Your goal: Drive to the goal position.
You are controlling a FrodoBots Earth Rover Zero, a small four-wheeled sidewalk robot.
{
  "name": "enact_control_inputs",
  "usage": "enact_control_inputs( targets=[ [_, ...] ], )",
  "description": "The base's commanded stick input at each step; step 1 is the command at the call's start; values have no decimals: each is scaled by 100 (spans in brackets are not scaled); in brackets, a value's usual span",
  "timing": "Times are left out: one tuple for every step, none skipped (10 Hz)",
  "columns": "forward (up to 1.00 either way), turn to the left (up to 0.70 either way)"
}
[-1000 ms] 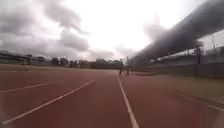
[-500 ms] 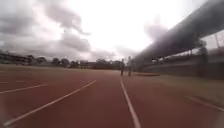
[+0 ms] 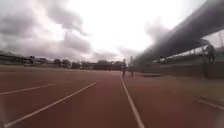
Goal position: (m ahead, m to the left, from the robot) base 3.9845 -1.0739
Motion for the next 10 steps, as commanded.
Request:
enact_control_inputs(
  targets=[
    [85, 0],
    [85, 0],
    [85, 0],
    [85, 0],
    [85, 0],
    [85, -34],
    [85, -34],
    [85, -25],
    [85, -5],
    [85, 0]
  ],
)
